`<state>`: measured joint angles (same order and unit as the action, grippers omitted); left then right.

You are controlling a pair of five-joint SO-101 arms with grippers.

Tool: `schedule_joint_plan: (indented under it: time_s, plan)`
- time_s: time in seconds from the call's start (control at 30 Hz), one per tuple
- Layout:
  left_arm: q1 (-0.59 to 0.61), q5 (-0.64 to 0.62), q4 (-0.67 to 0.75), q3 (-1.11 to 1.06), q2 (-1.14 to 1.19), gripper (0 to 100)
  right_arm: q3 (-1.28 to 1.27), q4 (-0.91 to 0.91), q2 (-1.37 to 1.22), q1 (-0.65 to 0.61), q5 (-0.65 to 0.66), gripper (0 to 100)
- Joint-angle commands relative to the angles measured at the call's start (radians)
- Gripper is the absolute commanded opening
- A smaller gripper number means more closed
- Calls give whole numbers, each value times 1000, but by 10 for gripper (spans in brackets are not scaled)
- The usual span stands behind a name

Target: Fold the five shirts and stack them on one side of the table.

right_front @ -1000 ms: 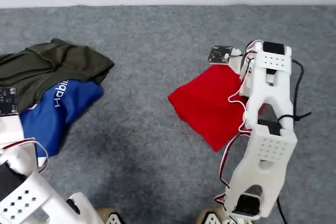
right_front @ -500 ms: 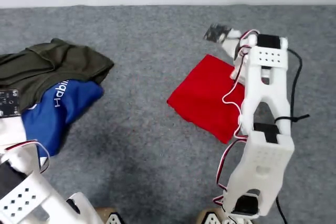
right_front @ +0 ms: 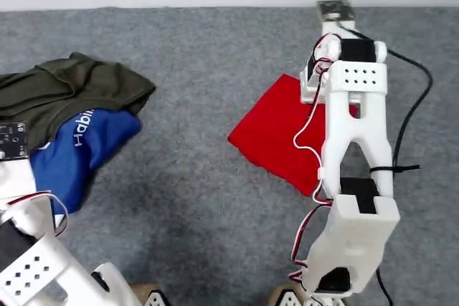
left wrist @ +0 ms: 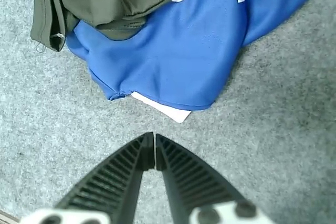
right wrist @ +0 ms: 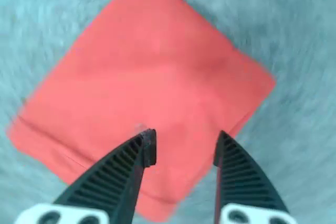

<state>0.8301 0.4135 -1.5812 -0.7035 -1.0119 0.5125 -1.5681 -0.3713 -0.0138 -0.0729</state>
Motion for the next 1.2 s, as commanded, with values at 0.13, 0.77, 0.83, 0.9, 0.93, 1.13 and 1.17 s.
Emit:
schedule_joint_plan:
  time_s: [0.13, 0.77, 0.83, 0.9, 0.93, 1.13, 1.17]
  plan:
    - [2, 11, 18, 5, -14, 15, 12, -50, -76, -30, -437, 347]
    - [2, 11, 18, 2, -6, 15, 35, 189, -484, -53, -474, 60]
    - [2, 11, 18, 2, -6, 15, 57, 163, -484, -53, -420, 9]
    - [2, 11, 18, 2, -6, 15, 89, 125, -483, -53, -376, 30]
    - [2, 11, 18, 2, -6, 15, 117, 102, -483, -51, -358, 20]
    - [2, 11, 20, 2, -6, 15, 356, -90, -483, -7, -201, 9]
    - [2, 11, 20, 5, -6, 15, 396, -122, -484, 10, -158, 9]
